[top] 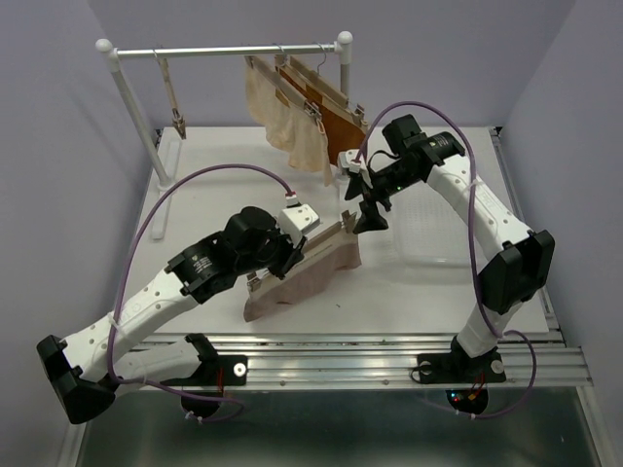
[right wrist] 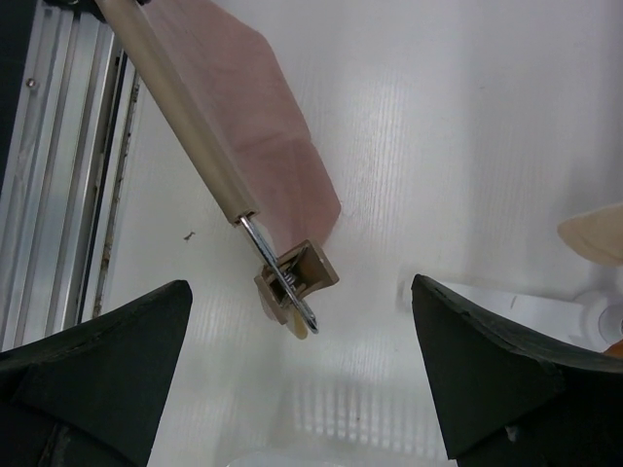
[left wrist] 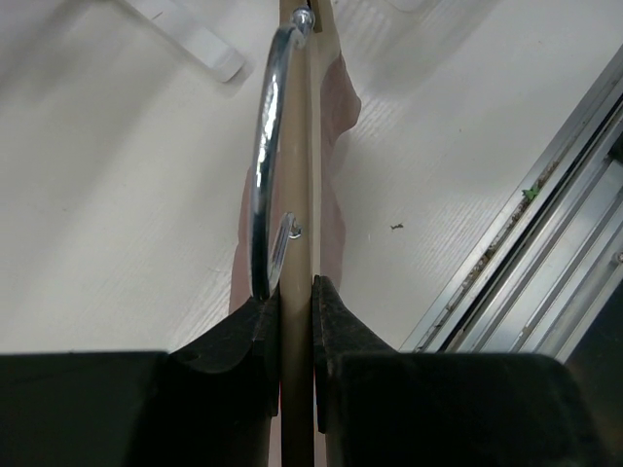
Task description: Remove the underwear clipped to the hanger
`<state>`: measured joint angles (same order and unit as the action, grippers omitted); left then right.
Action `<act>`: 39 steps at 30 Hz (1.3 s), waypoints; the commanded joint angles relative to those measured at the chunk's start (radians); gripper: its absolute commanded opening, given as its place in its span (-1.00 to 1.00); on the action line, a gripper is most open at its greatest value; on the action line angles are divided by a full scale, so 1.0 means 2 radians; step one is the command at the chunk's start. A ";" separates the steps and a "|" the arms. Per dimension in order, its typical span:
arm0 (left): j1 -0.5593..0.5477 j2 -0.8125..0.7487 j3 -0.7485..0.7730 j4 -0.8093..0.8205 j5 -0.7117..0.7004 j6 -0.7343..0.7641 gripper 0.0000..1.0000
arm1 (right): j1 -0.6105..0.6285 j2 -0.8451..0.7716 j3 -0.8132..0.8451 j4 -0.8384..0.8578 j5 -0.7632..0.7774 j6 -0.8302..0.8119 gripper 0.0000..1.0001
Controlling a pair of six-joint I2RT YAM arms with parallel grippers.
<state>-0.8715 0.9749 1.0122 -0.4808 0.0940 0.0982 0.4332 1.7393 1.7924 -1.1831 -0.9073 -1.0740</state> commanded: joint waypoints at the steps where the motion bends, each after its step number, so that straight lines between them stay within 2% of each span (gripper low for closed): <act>1: -0.004 -0.014 0.023 0.016 -0.009 0.011 -1.00 | 0.016 0.004 0.030 -0.043 0.007 -0.048 1.00; 4: -0.004 -0.016 0.022 0.018 -0.006 0.011 -1.00 | 0.022 0.005 0.033 -0.069 0.003 -0.079 1.00; 18: -0.005 -0.030 0.016 0.018 -0.025 0.007 -1.00 | 0.046 0.005 0.036 -0.086 0.026 -0.089 1.00; 32: -0.005 -0.011 0.015 0.015 -0.039 0.005 -1.00 | 0.050 -0.021 0.031 -0.091 0.018 -0.098 0.80; 39: -0.005 -0.015 0.018 0.016 -0.035 0.004 -1.00 | 0.055 -0.028 0.018 -0.081 0.030 -0.092 0.62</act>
<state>-0.8783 0.9581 1.0122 -0.4873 0.0460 0.1005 0.5198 1.7416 1.8179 -1.3258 -0.8436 -1.2572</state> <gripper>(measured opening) 0.227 0.819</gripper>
